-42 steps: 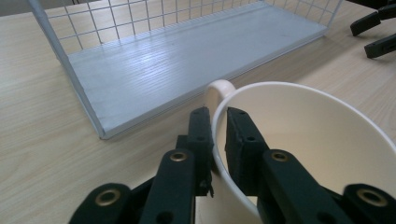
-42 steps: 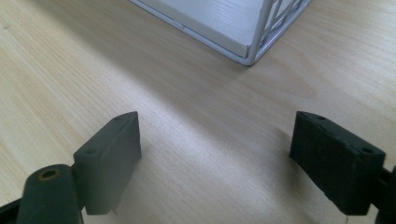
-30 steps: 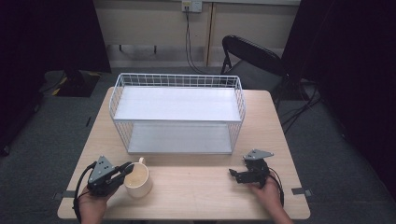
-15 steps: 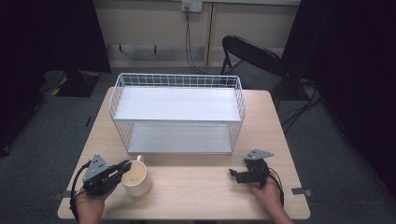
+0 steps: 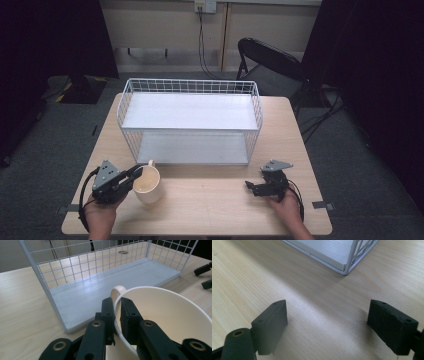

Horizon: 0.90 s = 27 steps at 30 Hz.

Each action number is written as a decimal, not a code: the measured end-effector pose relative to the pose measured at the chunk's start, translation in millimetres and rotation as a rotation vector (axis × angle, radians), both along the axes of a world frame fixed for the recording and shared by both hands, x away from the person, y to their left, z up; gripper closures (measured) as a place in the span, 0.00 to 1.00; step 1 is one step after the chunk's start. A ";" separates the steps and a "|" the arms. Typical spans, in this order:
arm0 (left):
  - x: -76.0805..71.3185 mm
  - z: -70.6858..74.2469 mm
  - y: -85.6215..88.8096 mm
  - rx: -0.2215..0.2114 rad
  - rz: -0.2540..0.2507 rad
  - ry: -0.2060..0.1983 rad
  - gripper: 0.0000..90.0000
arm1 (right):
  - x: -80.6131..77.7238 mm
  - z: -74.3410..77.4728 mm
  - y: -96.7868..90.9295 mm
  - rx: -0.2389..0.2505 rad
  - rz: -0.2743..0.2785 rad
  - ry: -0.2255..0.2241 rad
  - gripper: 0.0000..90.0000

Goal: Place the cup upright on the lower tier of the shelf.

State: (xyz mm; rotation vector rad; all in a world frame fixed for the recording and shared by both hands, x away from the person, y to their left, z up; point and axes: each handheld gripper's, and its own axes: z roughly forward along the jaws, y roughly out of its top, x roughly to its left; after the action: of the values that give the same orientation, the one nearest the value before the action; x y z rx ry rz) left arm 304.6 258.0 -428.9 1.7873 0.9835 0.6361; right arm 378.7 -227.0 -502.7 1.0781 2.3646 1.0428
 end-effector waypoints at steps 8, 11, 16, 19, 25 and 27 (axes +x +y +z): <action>9.2 3.4 -14.4 -0.016 0.015 -0.021 0.91 | 0.0 0.0 0.0 0.000 0.000 0.000 0.18; 12.0 3.9 -17.5 -0.011 0.018 -0.025 0.91 | 0.0 0.0 0.0 0.000 0.000 0.000 0.17; 14.8 3.7 -20.3 -0.018 0.033 -0.029 0.91 | 0.0 0.0 0.0 0.000 0.000 -0.001 0.17; 17.0 3.6 -22.9 -0.022 0.042 -0.032 0.91 | 0.0 0.0 0.0 0.000 0.000 -0.001 0.17; 23.8 4.7 -31.7 -0.007 0.043 -0.035 0.91 | 0.0 0.0 0.0 0.000 0.000 0.000 0.17; 27.6 4.3 -36.1 -0.009 0.048 -0.038 0.91 | 0.0 0.0 0.0 0.000 0.000 0.000 0.17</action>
State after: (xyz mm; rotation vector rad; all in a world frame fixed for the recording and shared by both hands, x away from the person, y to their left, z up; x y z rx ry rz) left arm 332.2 221.9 -424.6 1.7417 1.0044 0.6925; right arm 378.6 -227.0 -502.7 1.0787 2.3647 1.0427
